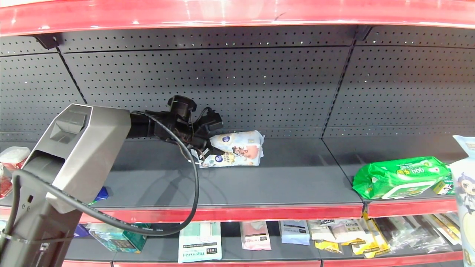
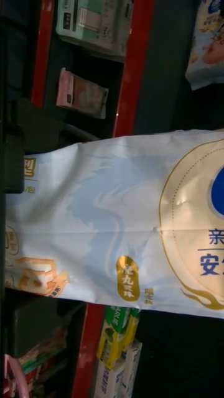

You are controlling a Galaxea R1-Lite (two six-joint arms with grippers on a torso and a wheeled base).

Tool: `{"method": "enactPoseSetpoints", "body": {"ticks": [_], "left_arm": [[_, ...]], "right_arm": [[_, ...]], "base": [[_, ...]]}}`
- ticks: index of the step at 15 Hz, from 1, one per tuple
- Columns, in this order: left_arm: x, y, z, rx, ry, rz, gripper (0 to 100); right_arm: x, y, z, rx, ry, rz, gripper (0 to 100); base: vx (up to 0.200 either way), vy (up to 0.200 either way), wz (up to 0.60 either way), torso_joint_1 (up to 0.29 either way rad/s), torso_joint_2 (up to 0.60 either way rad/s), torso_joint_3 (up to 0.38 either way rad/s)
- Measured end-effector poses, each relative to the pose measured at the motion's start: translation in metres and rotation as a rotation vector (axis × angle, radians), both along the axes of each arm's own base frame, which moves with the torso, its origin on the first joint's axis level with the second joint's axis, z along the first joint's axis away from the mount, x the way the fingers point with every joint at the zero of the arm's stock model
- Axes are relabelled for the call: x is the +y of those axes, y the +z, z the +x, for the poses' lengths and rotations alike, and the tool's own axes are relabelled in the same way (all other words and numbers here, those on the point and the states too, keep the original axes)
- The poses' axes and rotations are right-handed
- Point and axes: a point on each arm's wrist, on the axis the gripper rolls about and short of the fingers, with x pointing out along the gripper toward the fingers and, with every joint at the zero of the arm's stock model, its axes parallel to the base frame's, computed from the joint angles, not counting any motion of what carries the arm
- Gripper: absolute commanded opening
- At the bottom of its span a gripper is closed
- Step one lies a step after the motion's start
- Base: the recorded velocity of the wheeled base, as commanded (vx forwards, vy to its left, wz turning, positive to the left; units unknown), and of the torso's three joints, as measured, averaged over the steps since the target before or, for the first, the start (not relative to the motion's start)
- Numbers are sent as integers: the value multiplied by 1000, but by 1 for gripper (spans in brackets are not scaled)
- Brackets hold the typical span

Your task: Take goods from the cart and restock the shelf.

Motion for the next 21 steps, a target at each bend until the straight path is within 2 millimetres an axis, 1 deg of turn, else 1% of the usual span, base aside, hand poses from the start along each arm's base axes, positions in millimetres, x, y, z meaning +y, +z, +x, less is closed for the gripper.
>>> {"method": "enactPoseSetpoints", "body": {"ticks": [3,7,11,13,15,18,21], "left_arm": [[1,0,-7,54,-34,14,0],[6,13,-24,90,-65,30,0],[18,21,-61,164,-66,48,0],[26,22,-79,173,-58,49,0],[36,18,-93,157,-50,37,0],[46,12,-112,129,-52,20,0],[48,15,-121,130,-70,9,0]], "right_arm": [[0,-2,1,7,0,0,0],[0,-4,1,14,0,0,0],[0,-3,1,11,0,0,0],[0,-2,1,9,0,1,0],[0,-2,1,7,0,1,0],[0,-1,0,5,1,0,0],[0,0,0,1,0,0,0]], "base": [[0,0,0,0,0,0],[0,0,0,0,0,0],[0,0,0,0,0,0],[0,0,0,0,0,0],[0,0,0,0,0,0],[0,0,0,0,0,0],[0,0,0,0,0,0]]}}
